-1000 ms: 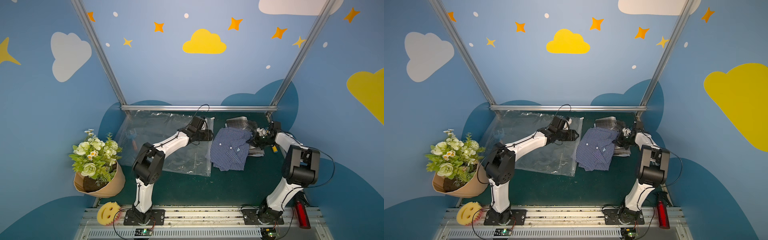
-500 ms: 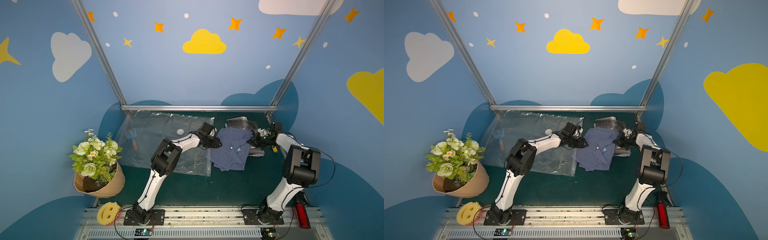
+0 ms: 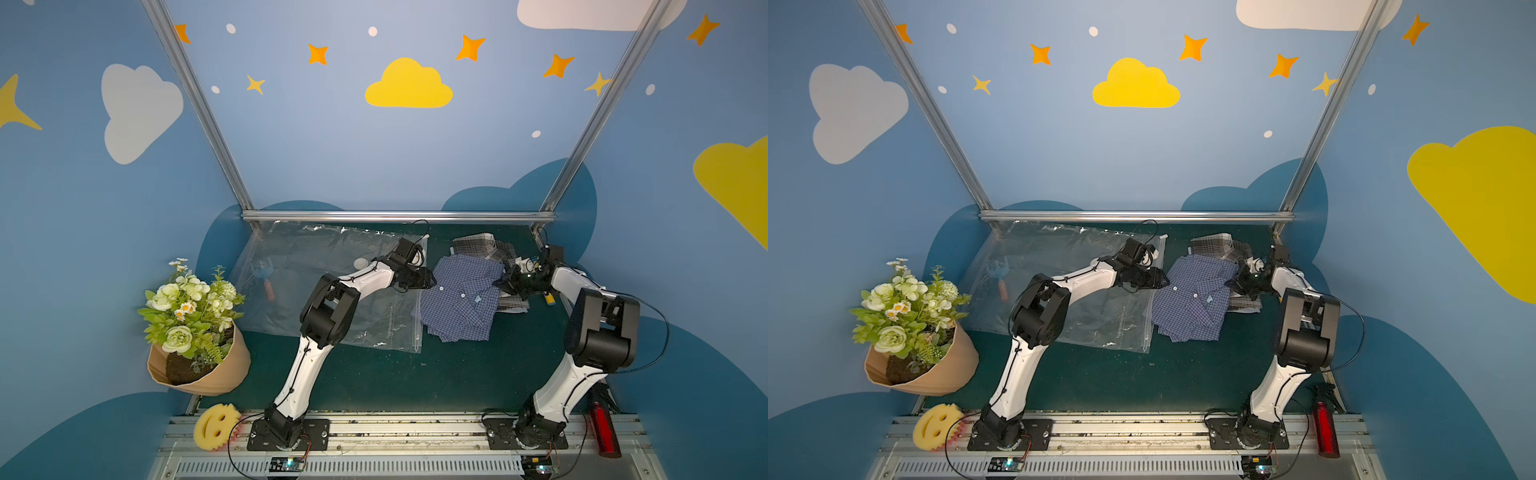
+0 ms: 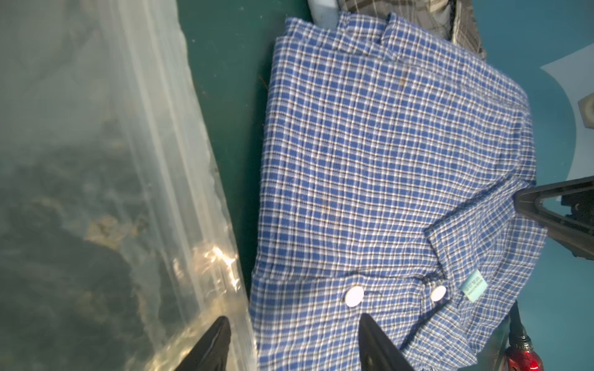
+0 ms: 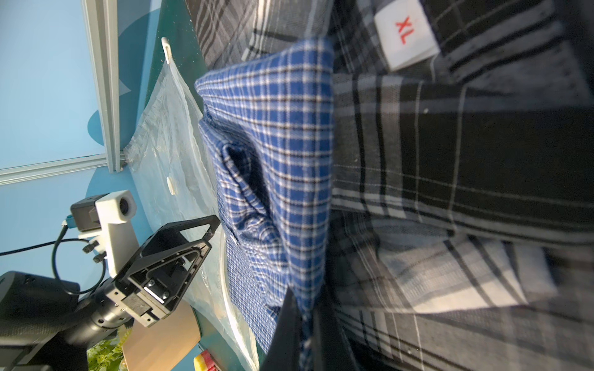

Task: Take the shirt out of the vacuum bag
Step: Take out the shirt from the vacuum bag, then place the shirt at the center of the board.

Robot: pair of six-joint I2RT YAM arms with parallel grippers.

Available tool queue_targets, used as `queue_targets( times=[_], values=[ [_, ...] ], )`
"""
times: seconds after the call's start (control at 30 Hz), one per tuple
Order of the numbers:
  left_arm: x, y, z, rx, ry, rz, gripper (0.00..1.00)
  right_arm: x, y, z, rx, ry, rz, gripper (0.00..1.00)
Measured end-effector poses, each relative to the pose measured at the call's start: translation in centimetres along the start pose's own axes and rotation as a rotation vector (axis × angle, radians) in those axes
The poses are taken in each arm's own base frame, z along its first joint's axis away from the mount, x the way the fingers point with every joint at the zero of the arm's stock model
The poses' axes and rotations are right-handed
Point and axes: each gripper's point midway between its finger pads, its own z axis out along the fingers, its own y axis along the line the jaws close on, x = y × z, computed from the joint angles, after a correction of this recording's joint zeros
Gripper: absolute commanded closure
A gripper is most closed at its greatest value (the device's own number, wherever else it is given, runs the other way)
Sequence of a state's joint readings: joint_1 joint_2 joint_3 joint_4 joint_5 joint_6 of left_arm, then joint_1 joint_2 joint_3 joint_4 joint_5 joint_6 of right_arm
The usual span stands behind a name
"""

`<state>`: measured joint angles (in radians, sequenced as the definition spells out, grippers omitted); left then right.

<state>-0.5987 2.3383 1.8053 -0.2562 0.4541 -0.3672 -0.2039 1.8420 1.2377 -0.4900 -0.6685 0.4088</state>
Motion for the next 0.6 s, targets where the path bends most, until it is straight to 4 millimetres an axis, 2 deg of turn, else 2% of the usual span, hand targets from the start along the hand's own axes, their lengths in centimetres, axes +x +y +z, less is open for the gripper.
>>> queue_targets(
  times=[0.13,0.37,0.6],
  values=[
    [0.7,-0.2,0.9,0.022,0.034,0.020,0.36,0.0,0.0,0.0,-0.003,0.001,0.002,1.00],
    [0.9,-1.0,0.9,0.025,0.045,0.062,0.35,0.0,-0.1,0.2,-0.002,0.003,0.005,1.00],
    [-0.2,-1.1,1.4,0.016,0.043,0.091,0.37,0.0,-0.3,0.4,-0.002,0.007,0.007,1.00]
  ],
)
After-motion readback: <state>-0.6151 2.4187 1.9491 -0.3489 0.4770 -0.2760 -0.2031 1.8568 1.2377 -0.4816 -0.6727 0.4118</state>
